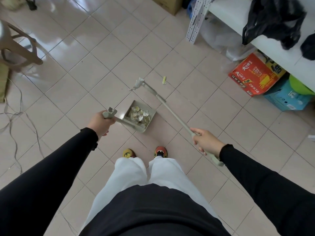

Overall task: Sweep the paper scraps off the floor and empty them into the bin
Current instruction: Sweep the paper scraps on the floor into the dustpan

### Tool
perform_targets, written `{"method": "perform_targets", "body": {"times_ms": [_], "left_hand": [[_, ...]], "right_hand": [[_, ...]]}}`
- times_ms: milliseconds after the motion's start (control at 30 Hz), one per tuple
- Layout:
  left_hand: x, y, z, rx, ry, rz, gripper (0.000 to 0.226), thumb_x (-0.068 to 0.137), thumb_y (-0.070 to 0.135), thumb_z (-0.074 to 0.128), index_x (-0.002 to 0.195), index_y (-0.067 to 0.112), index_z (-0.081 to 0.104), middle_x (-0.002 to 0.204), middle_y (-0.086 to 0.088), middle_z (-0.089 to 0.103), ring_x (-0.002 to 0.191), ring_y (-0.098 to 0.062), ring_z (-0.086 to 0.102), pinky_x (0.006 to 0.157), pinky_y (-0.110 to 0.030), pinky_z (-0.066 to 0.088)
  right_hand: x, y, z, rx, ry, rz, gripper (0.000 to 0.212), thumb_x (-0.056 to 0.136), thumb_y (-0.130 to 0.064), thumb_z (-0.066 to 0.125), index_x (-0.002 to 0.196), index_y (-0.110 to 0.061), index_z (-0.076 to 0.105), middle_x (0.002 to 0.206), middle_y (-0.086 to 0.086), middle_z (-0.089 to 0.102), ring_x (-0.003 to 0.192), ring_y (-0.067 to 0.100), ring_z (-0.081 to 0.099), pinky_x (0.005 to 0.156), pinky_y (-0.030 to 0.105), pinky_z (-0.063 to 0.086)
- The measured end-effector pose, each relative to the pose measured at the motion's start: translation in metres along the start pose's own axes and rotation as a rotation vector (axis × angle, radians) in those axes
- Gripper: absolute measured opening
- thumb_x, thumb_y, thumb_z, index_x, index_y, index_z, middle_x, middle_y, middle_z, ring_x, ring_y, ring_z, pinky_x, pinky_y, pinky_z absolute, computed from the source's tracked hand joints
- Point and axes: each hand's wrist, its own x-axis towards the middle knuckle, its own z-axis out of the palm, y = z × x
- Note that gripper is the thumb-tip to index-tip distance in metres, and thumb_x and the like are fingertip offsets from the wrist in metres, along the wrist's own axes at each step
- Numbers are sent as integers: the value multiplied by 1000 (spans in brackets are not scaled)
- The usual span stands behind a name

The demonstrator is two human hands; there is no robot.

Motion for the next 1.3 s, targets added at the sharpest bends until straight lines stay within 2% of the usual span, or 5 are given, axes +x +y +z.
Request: {"method": "perform_targets", "body": {"times_ms": [400, 567, 700, 900, 1300], "left_hand": [[69, 22, -74, 39, 3, 11, 10, 92, 7, 59, 101, 11, 61, 73, -6, 48, 55, -20, 44, 49, -24, 38], [102, 27, -106, 51, -13, -20, 12, 87, 5, 62, 99, 6, 63, 73, -7, 49, 54, -20, 45, 48, -26, 38], [120, 31, -122, 63, -39, -42, 8, 86, 5, 63, 93, 8, 63, 74, -5, 52, 56, -19, 46, 50, -26, 39], [130, 36, -133, 71, -72, -39, 15, 88, 10, 61, 101, 4, 64, 77, -5, 57, 57, -18, 47, 51, -27, 43], [110, 24, -123, 38, -73, -58, 27, 87, 8, 59, 113, -1, 60, 85, -9, 57, 54, -18, 47, 46, -27, 42]], "right_hand": [[137, -132, -5, 2, 212, 76, 42, 99, -5, 36, 139, 0, 48, 73, 8, 51, 56, 19, 49, 50, 29, 43], [154, -193, 52, -422, 143, 36, 31, 101, -7, 43, 122, -4, 65, 127, 6, 65, 117, 25, 61, 88, 28, 49], [179, -204, 108, -548, 28, -35, 27, 101, -16, 50, 119, -7, 68, 132, 10, 62, 121, 28, 58, 64, 24, 42], [157, -203, 131, -364, -67, 14, 35, 97, -2, 42, 130, -4, 54, 79, 6, 52, 59, 17, 52, 44, 22, 46], [51, -150, 60, -200, -121, -5, 52, 95, -18, 42, 144, -36, 44, 85, 2, 53, 50, 12, 44, 39, 23, 37]]}}
